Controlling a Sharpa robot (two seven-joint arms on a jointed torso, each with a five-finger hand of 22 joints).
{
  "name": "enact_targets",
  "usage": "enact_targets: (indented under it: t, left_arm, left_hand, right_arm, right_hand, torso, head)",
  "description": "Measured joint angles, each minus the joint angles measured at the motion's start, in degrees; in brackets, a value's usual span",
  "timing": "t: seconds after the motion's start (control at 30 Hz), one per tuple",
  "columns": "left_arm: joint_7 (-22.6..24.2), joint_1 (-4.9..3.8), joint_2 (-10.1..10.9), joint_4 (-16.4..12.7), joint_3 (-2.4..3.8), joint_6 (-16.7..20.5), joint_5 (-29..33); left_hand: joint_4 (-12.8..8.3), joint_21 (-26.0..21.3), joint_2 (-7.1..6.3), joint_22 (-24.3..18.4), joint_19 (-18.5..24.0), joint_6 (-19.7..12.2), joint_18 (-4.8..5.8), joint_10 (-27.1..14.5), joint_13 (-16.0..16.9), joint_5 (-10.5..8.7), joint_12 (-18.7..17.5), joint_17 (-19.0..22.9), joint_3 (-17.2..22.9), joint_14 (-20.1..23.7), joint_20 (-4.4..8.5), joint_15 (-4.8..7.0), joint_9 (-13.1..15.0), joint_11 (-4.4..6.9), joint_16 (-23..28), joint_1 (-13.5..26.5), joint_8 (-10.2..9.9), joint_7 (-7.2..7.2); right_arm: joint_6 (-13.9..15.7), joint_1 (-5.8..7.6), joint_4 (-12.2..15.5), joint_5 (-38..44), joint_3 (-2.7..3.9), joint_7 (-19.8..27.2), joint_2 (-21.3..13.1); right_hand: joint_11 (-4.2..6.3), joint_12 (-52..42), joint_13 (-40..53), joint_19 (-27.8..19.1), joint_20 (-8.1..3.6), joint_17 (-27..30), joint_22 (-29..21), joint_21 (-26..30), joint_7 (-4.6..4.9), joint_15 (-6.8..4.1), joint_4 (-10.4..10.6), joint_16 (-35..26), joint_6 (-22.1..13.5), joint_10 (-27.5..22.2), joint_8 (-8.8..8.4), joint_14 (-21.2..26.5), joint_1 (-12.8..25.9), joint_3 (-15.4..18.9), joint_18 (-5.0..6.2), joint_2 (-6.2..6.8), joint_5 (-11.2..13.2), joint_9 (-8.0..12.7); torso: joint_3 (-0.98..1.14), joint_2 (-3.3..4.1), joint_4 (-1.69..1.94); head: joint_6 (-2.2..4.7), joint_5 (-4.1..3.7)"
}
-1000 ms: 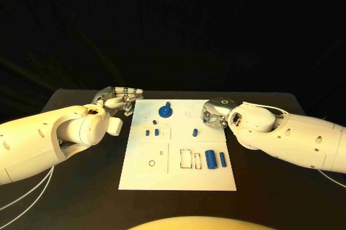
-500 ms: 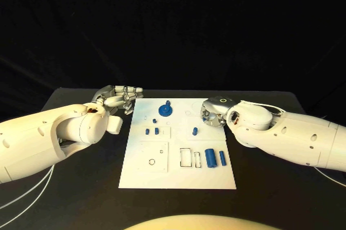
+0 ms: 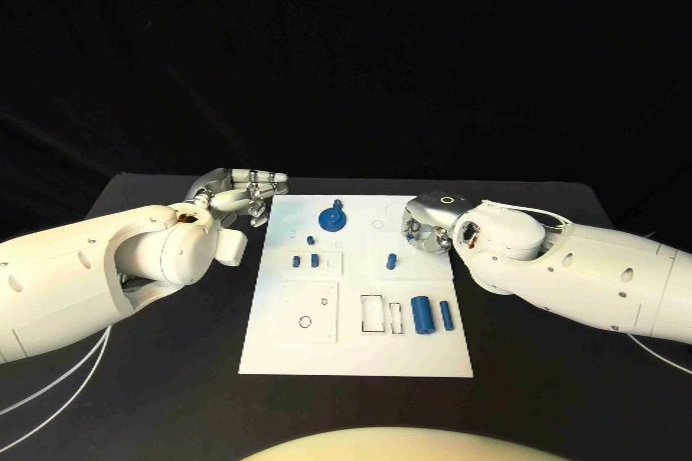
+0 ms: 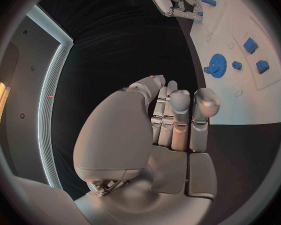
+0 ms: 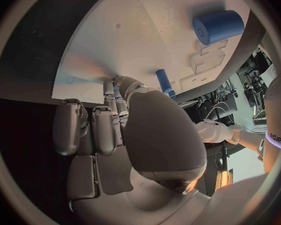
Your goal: Assemble the parts on the task board
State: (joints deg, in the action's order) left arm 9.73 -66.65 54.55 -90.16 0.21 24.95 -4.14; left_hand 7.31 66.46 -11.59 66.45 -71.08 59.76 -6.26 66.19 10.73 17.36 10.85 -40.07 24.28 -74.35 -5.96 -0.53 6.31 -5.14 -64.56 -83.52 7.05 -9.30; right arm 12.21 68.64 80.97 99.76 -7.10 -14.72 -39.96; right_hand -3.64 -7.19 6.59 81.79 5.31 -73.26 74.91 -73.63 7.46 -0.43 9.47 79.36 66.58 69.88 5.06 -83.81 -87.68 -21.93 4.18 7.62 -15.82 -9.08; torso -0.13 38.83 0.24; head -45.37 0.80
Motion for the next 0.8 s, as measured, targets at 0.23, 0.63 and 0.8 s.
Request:
enact_targets:
  t: [0.23, 0.63, 0.8]
  left_arm:
    - [-0.26, 0.00, 0.07, 0.00, 0.00, -0.05, -0.09]
    - [-0.59, -0.01, 0.07, 0.17, 0.00, -0.21, -0.26]
    - [-0.70, -0.01, 0.03, 0.32, 0.00, -0.27, -0.47]
  left_hand:
    - [-0.07, 0.00, 0.22, -0.33, 0.00, -0.13, 0.00, -0.20, 0.06, 0.00, 0.00, 0.45, -0.07, 0.00, 0.00, 0.00, -0.06, -0.20, 0.00, -0.22, 0.00, -0.13]
    - [-0.23, -0.23, 0.22, -0.47, 0.01, -0.41, 0.00, -0.72, 0.11, 0.00, 0.26, 0.21, -0.23, 0.00, 0.01, 0.00, -0.18, -0.30, 0.00, -0.22, 0.00, -0.40]
    - [-0.23, -0.22, 0.22, -0.45, 0.02, -0.41, 0.00, -0.92, 0.16, 0.00, 0.26, 0.19, -0.23, 0.00, 0.01, 0.00, -0.20, -0.51, 0.00, -0.22, 0.00, -0.40]
  right_arm:
    - [0.90, -0.20, 0.73, 0.00, -0.11, -0.09, -0.64]
    - [4.42, 0.17, 4.30, -0.12, 0.14, -0.15, -3.33]
    - [5.75, 0.74, 7.31, -0.31, 0.45, -0.17, -5.14]
  right_hand:
    - [-0.12, 0.42, -0.38, 0.20, -0.20, 0.41, -0.01, -0.42, 0.01, -0.21, -0.93, 0.00, 0.04, 0.33, -0.01, -0.22, 0.22, -1.11, 0.00, -0.22, 0.22, -0.33]
    - [0.07, 0.54, -0.78, 0.61, -0.19, 0.41, 0.03, -1.25, -0.23, -0.21, -1.41, 0.00, 0.21, 0.75, -0.25, -0.22, 1.90, -2.20, 0.02, 0.09, 0.77, -0.44]
    - [0.07, 0.54, -0.80, 0.61, -0.19, 0.41, 0.04, -1.48, -0.09, -0.21, -1.56, 0.00, 0.37, 0.75, -0.35, -0.22, 2.35, -2.37, 0.12, 0.24, 1.00, -0.51]
  torso:
    - [-0.03, -0.02, 0.00]
    - [-0.01, -0.07, -0.03]
    - [0.00, -0.07, -0.03]
  head:
    - [-0.10, 0.02]
    - [0.30, -0.20]
    - [0.43, -0.22]
